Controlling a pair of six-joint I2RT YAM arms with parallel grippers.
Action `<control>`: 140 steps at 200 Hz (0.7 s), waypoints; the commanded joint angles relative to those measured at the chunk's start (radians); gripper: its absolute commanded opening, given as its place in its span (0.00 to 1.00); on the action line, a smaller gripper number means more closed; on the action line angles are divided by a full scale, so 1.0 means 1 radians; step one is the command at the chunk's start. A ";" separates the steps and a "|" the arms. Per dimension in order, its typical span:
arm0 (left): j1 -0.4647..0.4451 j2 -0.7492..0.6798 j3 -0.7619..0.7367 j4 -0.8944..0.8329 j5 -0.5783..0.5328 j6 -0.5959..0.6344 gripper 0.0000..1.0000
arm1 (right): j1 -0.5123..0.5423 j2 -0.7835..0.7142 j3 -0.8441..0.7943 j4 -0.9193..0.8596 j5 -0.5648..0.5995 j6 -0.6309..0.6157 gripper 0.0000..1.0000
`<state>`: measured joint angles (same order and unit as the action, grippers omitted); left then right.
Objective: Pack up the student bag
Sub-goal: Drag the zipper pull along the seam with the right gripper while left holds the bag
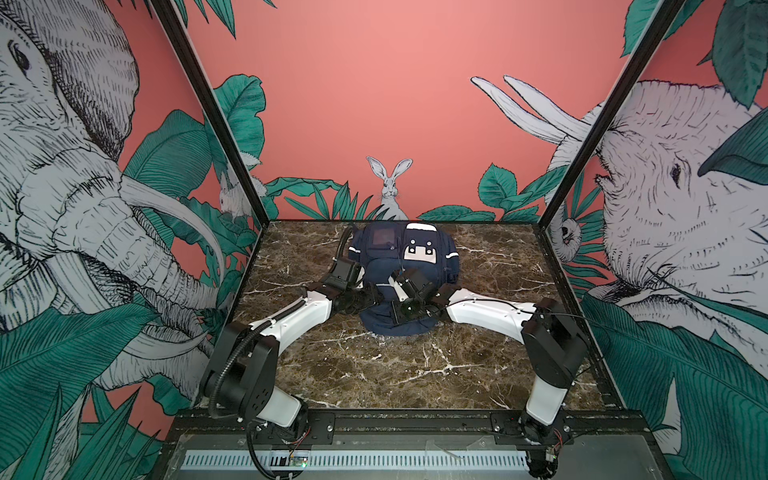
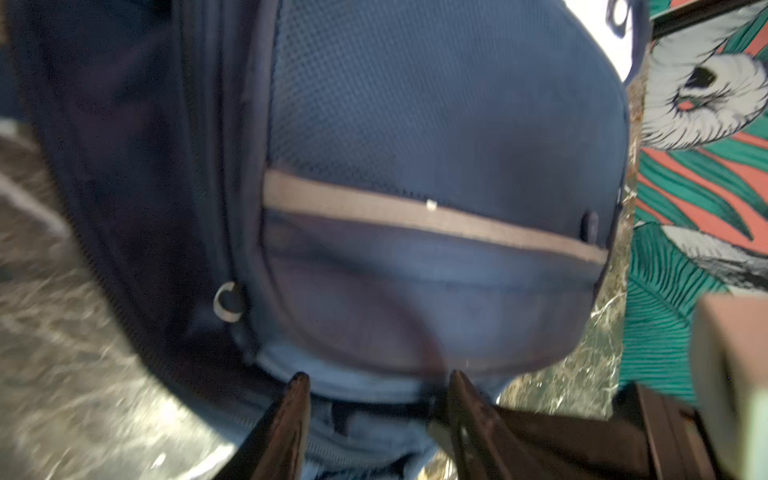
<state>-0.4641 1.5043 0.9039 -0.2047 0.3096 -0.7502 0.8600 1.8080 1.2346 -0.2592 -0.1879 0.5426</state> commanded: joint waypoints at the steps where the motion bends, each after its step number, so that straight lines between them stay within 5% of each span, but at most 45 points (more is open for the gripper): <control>1: -0.002 0.012 -0.031 0.175 -0.011 -0.093 0.55 | 0.017 -0.030 -0.009 0.008 -0.022 -0.018 0.00; 46: -0.003 0.077 -0.026 0.213 0.013 -0.129 0.49 | 0.020 -0.033 -0.013 -0.004 -0.016 -0.028 0.00; 101: 0.039 0.038 -0.014 0.143 -0.041 -0.076 0.00 | 0.017 -0.069 -0.033 -0.062 0.035 -0.060 0.00; 140: 0.109 0.005 0.013 0.068 -0.049 -0.010 0.00 | -0.014 -0.150 -0.130 -0.099 0.084 -0.075 0.00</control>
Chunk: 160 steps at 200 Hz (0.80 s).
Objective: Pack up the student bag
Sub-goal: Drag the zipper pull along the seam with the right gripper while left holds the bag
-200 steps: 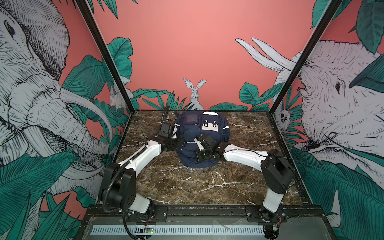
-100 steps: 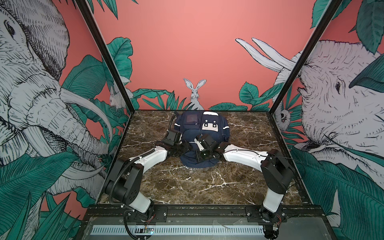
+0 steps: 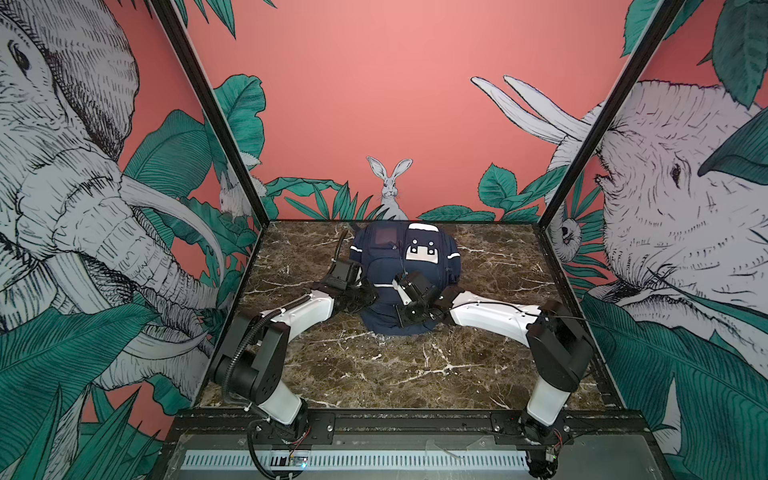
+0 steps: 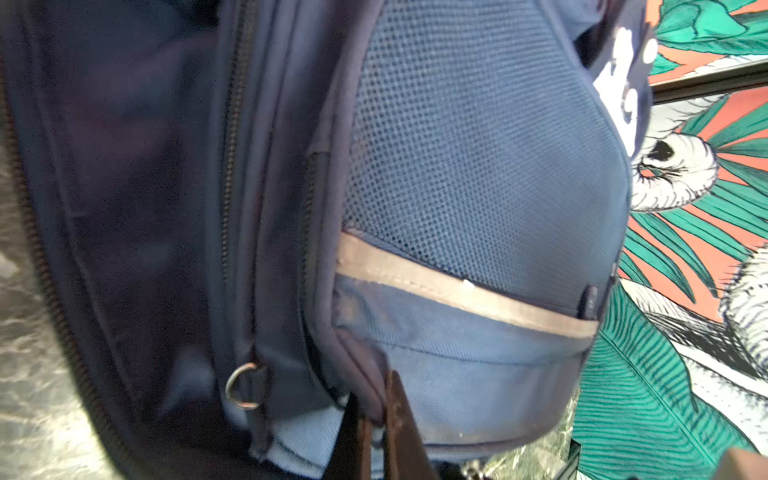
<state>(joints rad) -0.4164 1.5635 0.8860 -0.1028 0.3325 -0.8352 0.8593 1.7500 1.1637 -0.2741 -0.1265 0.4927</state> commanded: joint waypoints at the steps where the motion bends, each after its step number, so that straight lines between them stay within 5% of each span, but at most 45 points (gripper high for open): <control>1: 0.063 -0.055 0.031 -0.035 -0.073 0.077 0.00 | -0.015 -0.094 -0.062 -0.085 0.022 -0.025 0.00; 78: 0.156 -0.067 0.078 -0.110 -0.091 0.175 0.00 | -0.196 -0.201 -0.193 -0.097 0.049 -0.094 0.00; 160: 0.157 -0.034 0.089 -0.151 -0.044 0.207 0.00 | -0.338 -0.104 -0.124 -0.025 0.044 -0.102 0.00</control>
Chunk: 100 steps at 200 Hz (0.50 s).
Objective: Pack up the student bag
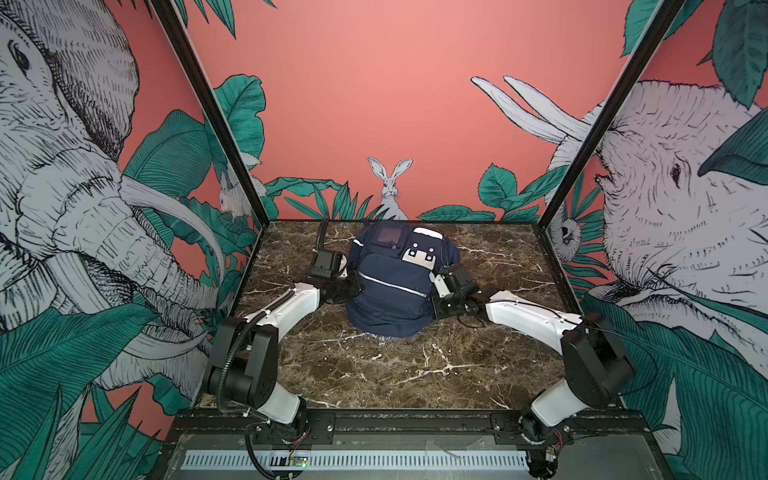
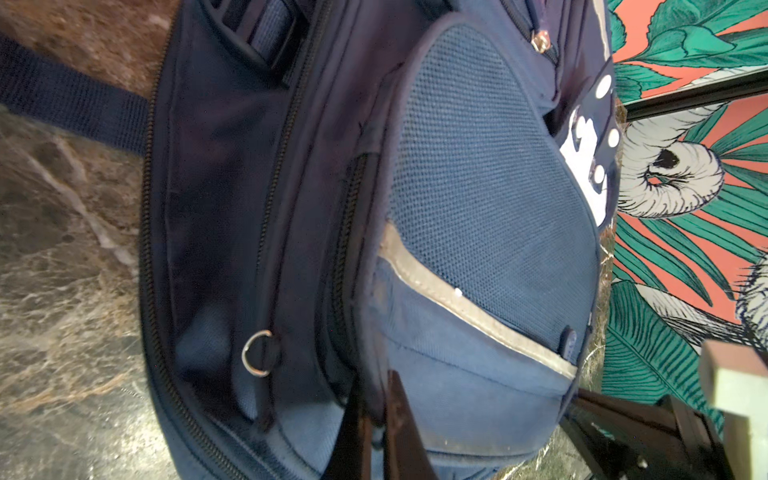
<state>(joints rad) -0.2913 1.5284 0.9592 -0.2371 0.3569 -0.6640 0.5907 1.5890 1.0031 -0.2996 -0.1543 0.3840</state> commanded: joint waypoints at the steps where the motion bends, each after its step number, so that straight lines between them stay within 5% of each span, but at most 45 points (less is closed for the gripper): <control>1: 0.030 0.002 0.016 -0.017 -0.068 0.035 0.00 | -0.072 0.059 0.039 0.003 0.071 0.007 0.00; 100: -0.004 0.093 0.061 -0.004 -0.019 0.038 0.00 | -0.226 0.200 0.242 -0.009 -0.005 -0.008 0.00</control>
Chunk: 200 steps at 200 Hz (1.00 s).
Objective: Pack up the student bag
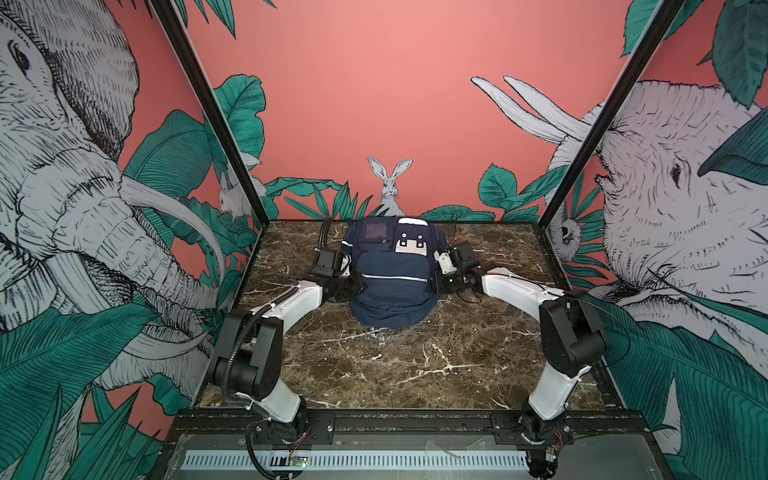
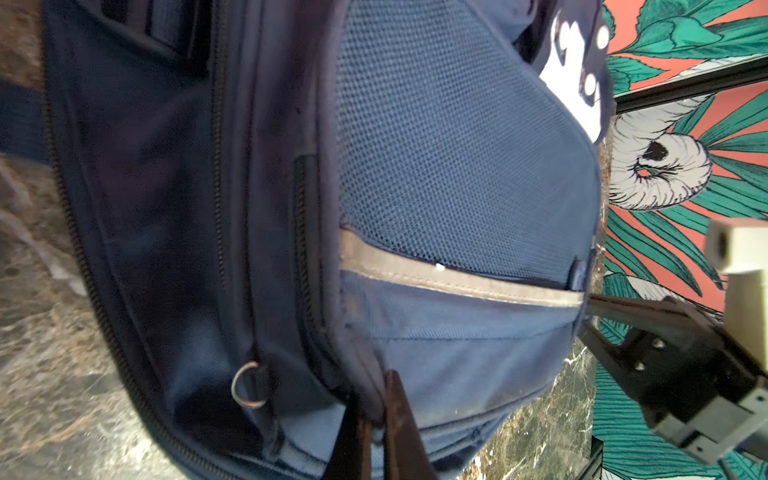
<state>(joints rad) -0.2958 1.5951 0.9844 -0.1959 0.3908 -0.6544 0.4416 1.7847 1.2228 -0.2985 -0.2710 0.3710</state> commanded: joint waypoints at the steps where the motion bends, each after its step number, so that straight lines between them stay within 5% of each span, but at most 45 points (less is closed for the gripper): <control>1: -0.001 0.028 0.037 -0.044 -0.053 0.029 0.00 | -0.078 0.004 0.022 -0.011 0.109 0.005 0.00; 8: -0.006 0.036 0.047 -0.045 -0.050 0.026 0.00 | -0.083 0.003 0.023 -0.017 0.095 0.006 0.00; 22: -0.017 0.037 0.058 -0.048 -0.056 0.031 0.03 | -0.085 -0.014 0.006 -0.020 0.084 0.001 0.25; 42: -0.019 0.005 0.057 -0.069 -0.069 0.049 0.35 | -0.086 -0.057 -0.033 -0.028 0.093 -0.020 0.56; 58: -0.019 -0.044 0.063 -0.105 -0.099 0.082 0.54 | -0.093 -0.106 -0.072 -0.047 0.113 -0.045 0.68; 67: -0.019 -0.070 0.067 -0.123 -0.113 0.108 0.85 | -0.101 -0.140 -0.096 -0.058 0.136 -0.054 0.73; 74: -0.017 -0.090 0.074 -0.136 -0.133 0.134 0.98 | -0.110 -0.168 -0.113 -0.070 0.167 -0.056 0.77; 112: 0.026 -0.173 0.089 -0.276 -0.312 0.241 0.99 | -0.191 -0.308 -0.229 -0.068 0.256 -0.071 0.92; 165: 0.070 -0.324 -0.085 -0.158 -0.604 0.254 0.99 | -0.278 -0.412 -0.409 0.128 0.452 -0.079 0.97; 200: 0.086 -0.379 -0.187 -0.030 -0.751 0.409 0.99 | -0.288 -0.466 -0.519 0.337 0.521 -0.167 0.98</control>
<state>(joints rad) -0.2234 1.2522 0.8398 -0.3210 -0.1947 -0.3668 0.1623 1.3750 0.7479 -0.1616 0.1532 0.2783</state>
